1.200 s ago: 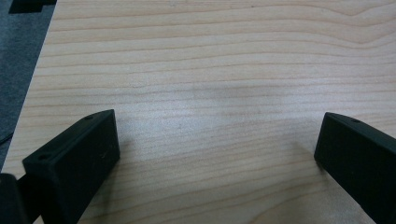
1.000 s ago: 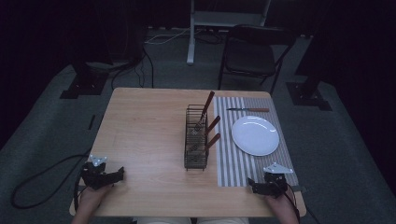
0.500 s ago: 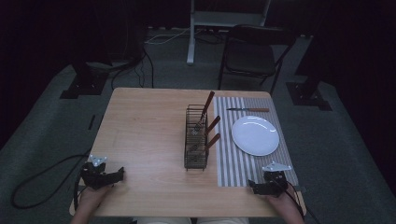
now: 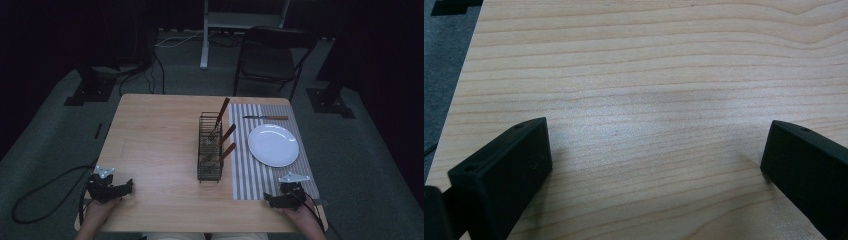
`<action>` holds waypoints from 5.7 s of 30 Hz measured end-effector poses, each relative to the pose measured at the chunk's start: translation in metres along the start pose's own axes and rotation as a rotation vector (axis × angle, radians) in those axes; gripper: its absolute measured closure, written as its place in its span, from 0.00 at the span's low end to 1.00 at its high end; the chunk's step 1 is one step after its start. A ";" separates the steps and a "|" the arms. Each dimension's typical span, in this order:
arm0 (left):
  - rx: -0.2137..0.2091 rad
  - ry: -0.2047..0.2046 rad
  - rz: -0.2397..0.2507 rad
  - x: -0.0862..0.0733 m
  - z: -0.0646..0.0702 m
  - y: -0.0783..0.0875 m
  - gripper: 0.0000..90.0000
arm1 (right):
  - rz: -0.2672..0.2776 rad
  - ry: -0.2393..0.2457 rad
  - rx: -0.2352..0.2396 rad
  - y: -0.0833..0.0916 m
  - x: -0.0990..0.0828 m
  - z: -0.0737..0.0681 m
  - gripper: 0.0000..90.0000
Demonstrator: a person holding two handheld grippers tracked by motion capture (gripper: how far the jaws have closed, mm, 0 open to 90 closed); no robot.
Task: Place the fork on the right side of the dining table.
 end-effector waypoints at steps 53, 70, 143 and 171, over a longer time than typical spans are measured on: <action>0.000 -0.002 0.001 0.000 0.000 0.000 0.00 | 0.187 0.070 0.083 0.003 0.137 0.016 0.19; 0.000 -0.001 0.002 0.000 0.000 0.000 0.00 | 0.224 0.068 0.096 -0.007 0.199 0.021 0.21; 0.000 -0.002 0.001 0.000 0.000 0.000 0.00 | 0.209 0.056 0.308 -0.062 0.305 -0.002 0.83; 0.001 -0.001 0.002 0.000 0.000 0.000 0.00 | 0.382 0.138 0.340 0.038 0.322 -0.013 0.90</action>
Point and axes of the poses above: each handheld gripper's, and its own axes: y roughly backward along the jaws, x roughly out of its top, z roughly to its right, the point moved 4 cm from there along -y, roughly forward along the jaws, and after that the axes turned 5 degrees about y, right-handed, at the moved point
